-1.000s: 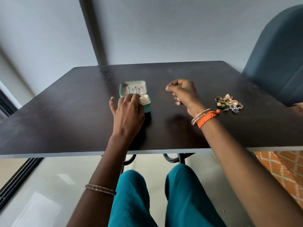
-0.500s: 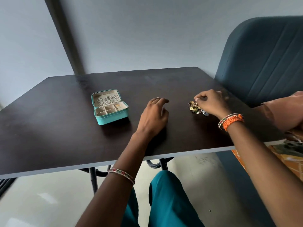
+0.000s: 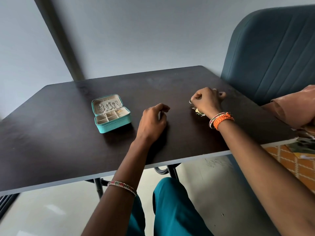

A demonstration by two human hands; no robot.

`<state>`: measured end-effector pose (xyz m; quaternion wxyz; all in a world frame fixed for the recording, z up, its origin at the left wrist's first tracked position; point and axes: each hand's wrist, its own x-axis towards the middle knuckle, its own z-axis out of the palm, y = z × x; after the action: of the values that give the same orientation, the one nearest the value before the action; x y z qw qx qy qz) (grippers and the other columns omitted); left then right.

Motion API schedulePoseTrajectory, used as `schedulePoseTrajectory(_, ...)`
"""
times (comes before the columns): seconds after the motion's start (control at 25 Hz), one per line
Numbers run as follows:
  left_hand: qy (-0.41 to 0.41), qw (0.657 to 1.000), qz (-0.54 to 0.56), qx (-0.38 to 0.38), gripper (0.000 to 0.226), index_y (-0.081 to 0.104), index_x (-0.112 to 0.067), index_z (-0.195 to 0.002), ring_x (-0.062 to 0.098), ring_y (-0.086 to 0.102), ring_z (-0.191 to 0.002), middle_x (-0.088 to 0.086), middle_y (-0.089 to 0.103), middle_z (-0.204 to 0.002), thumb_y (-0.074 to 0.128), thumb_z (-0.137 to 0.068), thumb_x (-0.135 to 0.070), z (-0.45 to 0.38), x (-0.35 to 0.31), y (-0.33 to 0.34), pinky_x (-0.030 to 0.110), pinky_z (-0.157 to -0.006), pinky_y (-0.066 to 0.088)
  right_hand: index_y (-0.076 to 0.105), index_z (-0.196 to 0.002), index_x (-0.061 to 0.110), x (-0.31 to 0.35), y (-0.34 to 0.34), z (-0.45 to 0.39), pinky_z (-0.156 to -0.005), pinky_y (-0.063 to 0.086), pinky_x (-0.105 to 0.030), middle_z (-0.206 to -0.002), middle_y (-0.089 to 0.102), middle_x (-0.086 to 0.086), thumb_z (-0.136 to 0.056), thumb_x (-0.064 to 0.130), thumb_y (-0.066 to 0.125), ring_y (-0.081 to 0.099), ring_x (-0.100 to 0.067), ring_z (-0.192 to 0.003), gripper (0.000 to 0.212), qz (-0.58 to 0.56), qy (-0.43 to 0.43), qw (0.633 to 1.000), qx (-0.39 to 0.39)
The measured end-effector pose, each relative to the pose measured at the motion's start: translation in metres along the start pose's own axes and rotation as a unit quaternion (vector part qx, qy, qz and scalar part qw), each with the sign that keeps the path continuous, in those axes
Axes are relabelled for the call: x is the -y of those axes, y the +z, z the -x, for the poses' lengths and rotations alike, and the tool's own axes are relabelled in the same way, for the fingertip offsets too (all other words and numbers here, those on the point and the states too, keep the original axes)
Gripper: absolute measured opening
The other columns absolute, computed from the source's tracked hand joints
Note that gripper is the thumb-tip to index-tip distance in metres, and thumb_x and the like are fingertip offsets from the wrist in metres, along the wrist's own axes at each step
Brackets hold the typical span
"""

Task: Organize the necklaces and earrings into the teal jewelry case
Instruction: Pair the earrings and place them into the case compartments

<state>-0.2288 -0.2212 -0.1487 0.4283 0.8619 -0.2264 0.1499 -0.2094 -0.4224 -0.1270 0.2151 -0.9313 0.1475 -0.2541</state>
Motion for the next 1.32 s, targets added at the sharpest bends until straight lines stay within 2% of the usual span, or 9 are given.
schedulePoseTrajectory(0.12, -0.006, 0.998, 0.058, -0.030, 0.020, 0.065, -0.018, -0.110, 0.008, 0.064, -0.092, -0.003, 0.071, -0.100, 0.053, -0.094, -0.017, 0.002, -0.003, -0.001, 0.025, -0.083, 0.051, 0.068, -0.080, 0.018, 0.015, -0.003, 0.010, -0.088, 0.029, -0.037, -0.084, 0.072, 0.002, -0.088, 0.021, 0.053, 0.061, -0.025, -0.096, 0.017, -0.074, -0.071, 0.992, -0.070)
schedulePoseTrajectory(0.2, -0.015, 0.994, 0.100, -0.040, 0.023, 0.062, -0.019, -0.114, 0.005, 0.064, -0.091, -0.001, 0.071, -0.099, 0.058, -0.093, -0.026, 0.004, -0.005, -0.002, 0.023, -0.082, 0.051, 0.064, -0.084, 0.014, 0.029, -0.005, 0.021, -0.080, 0.044, -0.036, -0.086, 0.073, 0.000, -0.091, 0.018, 0.053, 0.066, -0.025, -0.085, 0.014, -0.141, -0.130, 0.977, -0.089)
schedulePoseTrajectory(0.36, -0.032, 0.976, 0.197, -0.085, 0.027, 0.061, -0.018, -0.113, 0.012, 0.066, -0.091, 0.003, 0.069, -0.099, 0.063, -0.089, -0.029, 0.005, -0.007, -0.007, 0.029, -0.069, 0.058, 0.064, -0.084, 0.012, 0.057, -0.002, 0.054, -0.063, 0.046, -0.015, -0.078, 0.067, 0.004, -0.089, 0.012, 0.060, 0.059, -0.004, -0.067, 0.006, -0.259, -0.190, 0.947, -0.033)
schedulePoseTrajectory(0.44, -0.032, 0.964, 0.245, -0.095, 0.021, 0.064, -0.012, -0.108, 0.015, 0.067, -0.087, 0.006, 0.069, -0.096, 0.065, -0.089, -0.020, 0.005, -0.008, -0.010, 0.027, -0.064, 0.058, 0.067, -0.083, 0.016, 0.064, 0.002, 0.062, -0.067, 0.046, -0.012, -0.079, 0.067, 0.006, -0.085, 0.007, 0.064, 0.061, -0.003, -0.073, 0.010, -0.328, -0.172, 0.929, 0.004)
schedulePoseTrajectory(0.68, -0.056, 0.906, 0.413, -0.070, 0.010, 0.065, -0.007, -0.086, 0.009, 0.066, -0.074, 0.002, 0.068, -0.079, 0.061, -0.086, 0.002, 0.005, -0.010, -0.012, 0.022, -0.070, 0.055, 0.066, -0.086, 0.025, 0.059, 0.005, 0.067, -0.085, 0.051, -0.034, -0.081, 0.072, 0.007, -0.079, 0.000, 0.070, 0.066, -0.009, -0.086, 0.027, -0.503, -0.088, 0.855, 0.092)
schedulePoseTrajectory(1.0, -0.070, 0.884, 0.456, -0.073, 0.015, 0.066, -0.006, -0.080, 0.006, 0.066, -0.072, -0.004, 0.071, -0.071, 0.062, -0.083, 0.008, 0.002, -0.011, -0.013, 0.019, -0.071, 0.053, 0.059, -0.097, 0.013, 0.063, -0.003, 0.066, -0.065, 0.049, -0.022, -0.080, 0.065, -0.002, -0.080, -0.001, 0.061, 0.062, -0.011, -0.076, 0.022, -0.639, -0.020, 0.746, 0.187)
schedulePoseTrajectory(1.12, -0.055, 0.921, 0.370, -0.107, 0.019, 0.064, -0.001, -0.084, 0.005, 0.063, -0.071, -0.001, 0.068, -0.076, 0.053, -0.086, 0.014, 0.013, -0.018, -0.022, 0.022, -0.071, 0.055, 0.057, -0.096, 0.013, 0.061, -0.006, 0.066, -0.058, 0.040, -0.022, -0.079, 0.063, 0.000, -0.083, -0.004, 0.061, 0.060, -0.004, -0.067, 0.022, -0.647, -0.001, 0.734, 0.206)
schedulePoseTrajectory(1.2, -0.018, 0.950, 0.233, -0.207, 0.024, 0.066, -0.008, -0.087, 0.004, 0.060, -0.074, -0.005, 0.065, -0.081, 0.049, -0.085, 0.009, 0.022, -0.020, -0.039, 0.028, -0.070, 0.057, 0.058, -0.097, 0.013, 0.064, -0.008, 0.061, -0.057, 0.038, -0.022, -0.082, 0.062, -0.001, -0.086, -0.005, 0.057, 0.059, -0.002, -0.066, 0.021, -0.648, 0.004, 0.726, 0.230)
schedulePoseTrajectory(1.32, 0.008, 0.925, 0.081, -0.371, 0.019, 0.067, -0.018, -0.092, 0.007, 0.061, -0.083, -0.008, 0.067, -0.087, 0.050, -0.086, -0.013, 0.027, -0.016, -0.082, 0.027, -0.076, 0.050, 0.062, -0.098, 0.009, 0.078, -0.001, 0.050, -0.060, 0.049, -0.018, -0.080, 0.067, -0.002, -0.088, -0.006, 0.054, 0.061, -0.004, -0.067, 0.020, -0.619, -0.003, 0.737, 0.272)
